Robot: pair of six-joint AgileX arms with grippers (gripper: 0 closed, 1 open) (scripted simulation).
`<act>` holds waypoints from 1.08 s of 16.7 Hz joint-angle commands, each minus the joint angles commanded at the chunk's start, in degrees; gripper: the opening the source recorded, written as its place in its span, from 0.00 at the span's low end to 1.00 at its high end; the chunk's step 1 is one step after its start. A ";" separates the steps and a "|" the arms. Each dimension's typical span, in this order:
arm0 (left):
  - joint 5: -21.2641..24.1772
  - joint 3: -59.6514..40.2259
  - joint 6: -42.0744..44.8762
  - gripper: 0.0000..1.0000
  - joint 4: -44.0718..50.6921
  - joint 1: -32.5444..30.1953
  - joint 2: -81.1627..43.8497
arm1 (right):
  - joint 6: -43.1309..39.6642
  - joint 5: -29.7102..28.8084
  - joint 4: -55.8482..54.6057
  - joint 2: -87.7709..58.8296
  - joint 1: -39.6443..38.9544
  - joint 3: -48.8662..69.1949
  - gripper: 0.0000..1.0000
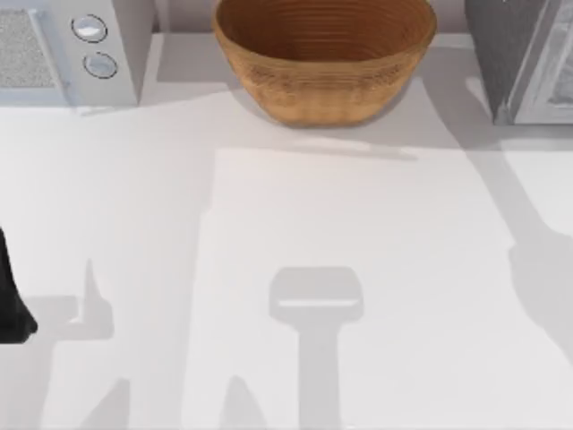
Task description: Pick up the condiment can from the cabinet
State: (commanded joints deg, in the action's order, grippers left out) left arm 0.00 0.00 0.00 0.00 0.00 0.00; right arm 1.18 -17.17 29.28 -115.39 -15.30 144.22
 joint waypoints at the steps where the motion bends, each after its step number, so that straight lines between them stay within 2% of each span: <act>1: 0.00 0.00 0.00 1.00 0.00 0.00 0.00 | 0.00 0.00 0.00 0.00 0.00 0.00 0.00; 10: 0.00 0.00 0.00 1.00 0.00 0.00 0.00 | 0.26 -0.98 0.97 2.22 -1.31 -1.55 0.00; 18: 0.00 0.00 0.00 1.00 0.00 0.00 0.00 | 0.36 -10.53 10.37 24.55 -11.06 -13.77 0.00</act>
State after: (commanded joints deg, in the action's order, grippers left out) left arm 0.00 0.00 0.00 0.00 0.00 0.00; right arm 1.54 -27.70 39.64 -90.83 -26.36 130.45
